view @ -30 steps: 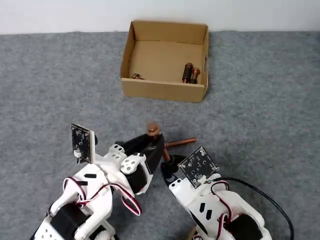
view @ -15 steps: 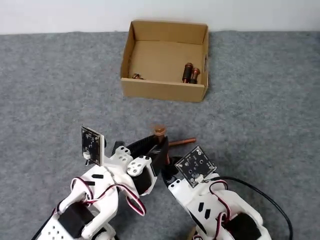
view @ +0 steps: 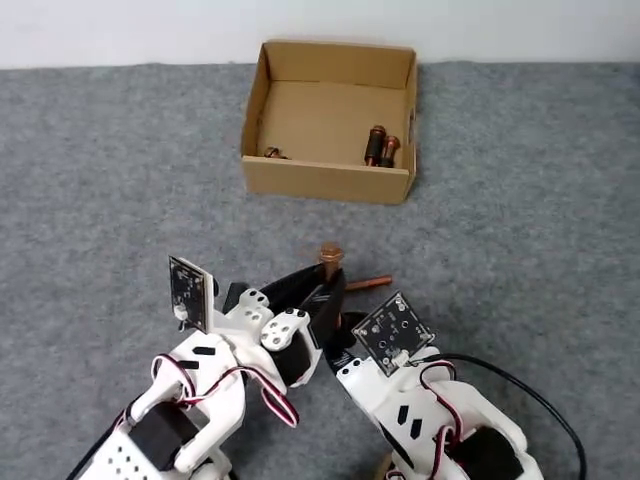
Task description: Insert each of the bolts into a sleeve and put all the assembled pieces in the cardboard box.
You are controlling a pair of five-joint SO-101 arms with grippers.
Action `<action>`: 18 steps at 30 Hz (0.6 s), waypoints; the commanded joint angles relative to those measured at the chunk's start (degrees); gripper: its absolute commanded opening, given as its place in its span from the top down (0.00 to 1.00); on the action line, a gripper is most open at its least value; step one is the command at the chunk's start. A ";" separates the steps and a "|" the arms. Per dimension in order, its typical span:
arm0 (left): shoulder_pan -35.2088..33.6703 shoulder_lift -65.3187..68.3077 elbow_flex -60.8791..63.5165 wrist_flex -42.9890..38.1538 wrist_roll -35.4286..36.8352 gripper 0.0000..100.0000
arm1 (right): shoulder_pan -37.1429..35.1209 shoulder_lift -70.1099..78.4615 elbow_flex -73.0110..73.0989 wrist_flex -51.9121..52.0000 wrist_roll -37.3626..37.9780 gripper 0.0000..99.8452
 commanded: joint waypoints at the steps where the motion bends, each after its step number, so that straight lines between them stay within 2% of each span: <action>1: 1.05 0.18 0.57 -2.46 -0.79 1.00 | -0.04 -0.57 -2.64 -1.54 0.44 0.99; 18: -1.49 0.26 0.92 -7.74 -0.62 1.00 | -0.04 -0.57 -2.55 -1.36 0.44 0.99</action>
